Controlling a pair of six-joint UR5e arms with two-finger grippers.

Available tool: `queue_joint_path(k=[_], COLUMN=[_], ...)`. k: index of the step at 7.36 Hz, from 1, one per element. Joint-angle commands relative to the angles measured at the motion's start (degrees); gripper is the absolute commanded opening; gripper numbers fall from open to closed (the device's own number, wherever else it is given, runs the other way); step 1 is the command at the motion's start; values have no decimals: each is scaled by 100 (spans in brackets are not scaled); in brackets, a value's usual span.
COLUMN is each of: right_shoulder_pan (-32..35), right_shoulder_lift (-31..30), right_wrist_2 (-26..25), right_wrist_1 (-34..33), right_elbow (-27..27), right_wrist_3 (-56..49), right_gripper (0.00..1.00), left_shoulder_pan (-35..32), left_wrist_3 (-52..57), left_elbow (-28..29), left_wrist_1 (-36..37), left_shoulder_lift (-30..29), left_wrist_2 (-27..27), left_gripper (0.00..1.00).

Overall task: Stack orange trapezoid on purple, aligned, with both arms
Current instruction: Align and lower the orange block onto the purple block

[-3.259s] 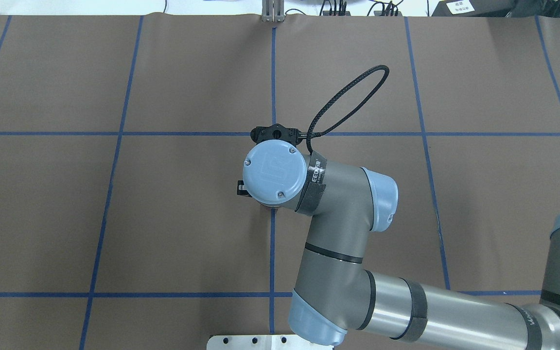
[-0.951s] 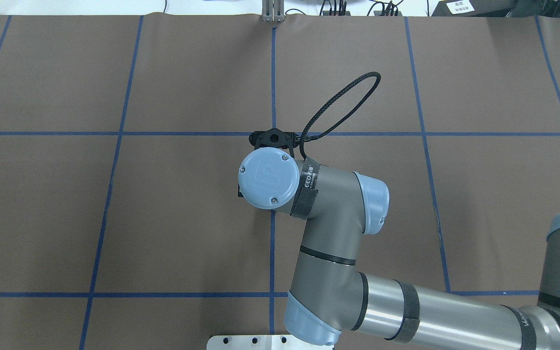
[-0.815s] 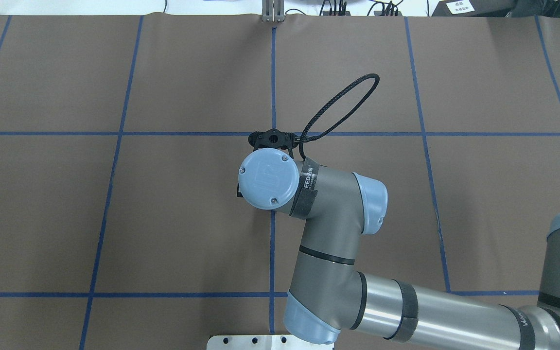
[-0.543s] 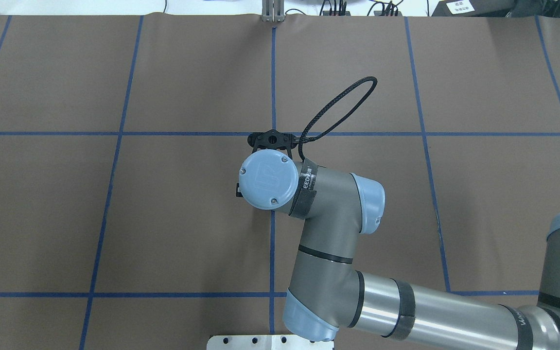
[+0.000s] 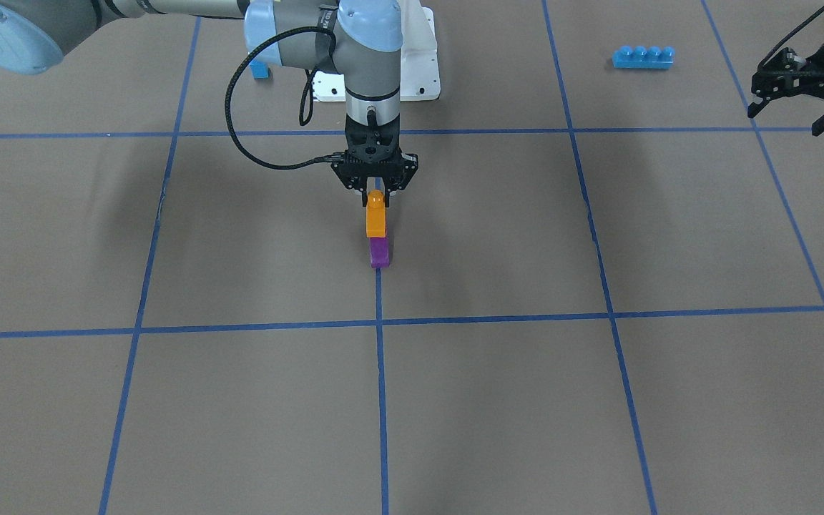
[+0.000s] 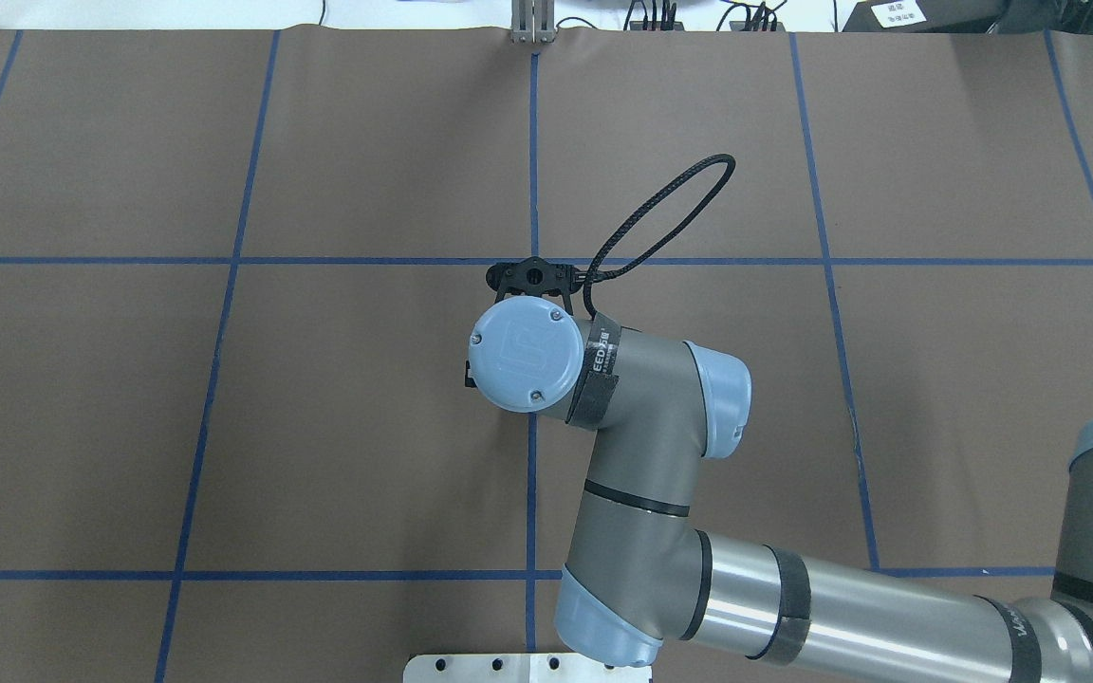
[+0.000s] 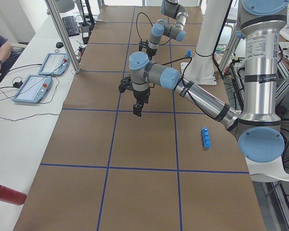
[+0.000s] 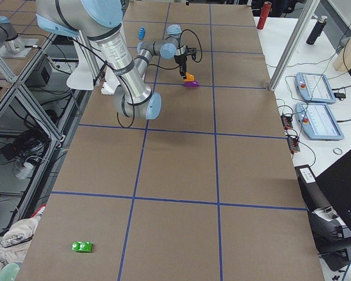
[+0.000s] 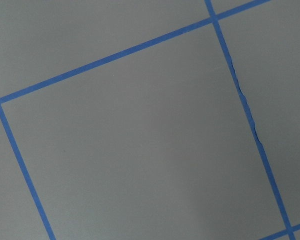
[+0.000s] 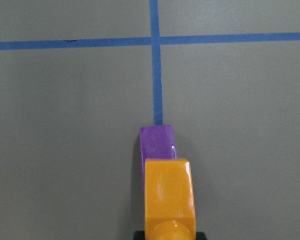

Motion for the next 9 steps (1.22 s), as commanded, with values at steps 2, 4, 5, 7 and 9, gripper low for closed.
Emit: queue_joint_path(k=[2, 4, 5, 7, 9], right_shoulder_pan=[-40, -31, -5, 4, 100], right_shoulder_lift=[-15, 2, 3, 29, 46], right_wrist_2=[0, 17, 61, 70, 288], right_wrist_1=[15, 15, 15, -20, -38], right_elbow=[-45, -71, -80, -80, -71], right_wrist_3=[-33, -138, -461, -438, -429], right_gripper=[0, 0, 17, 98, 99], left_shoulder_pan=[9, 9, 0, 0, 0], left_wrist_3=[-1, -1, -1, -1, -1], left_elbow=[3, 3, 3, -6, -6], left_wrist_1=[0, 0, 0, 0, 0], left_shoulder_lift=[0, 0, 0, 0, 0], left_wrist_2=[0, 0, 0, 0, 0], left_gripper=[100, 100, 100, 100, 100])
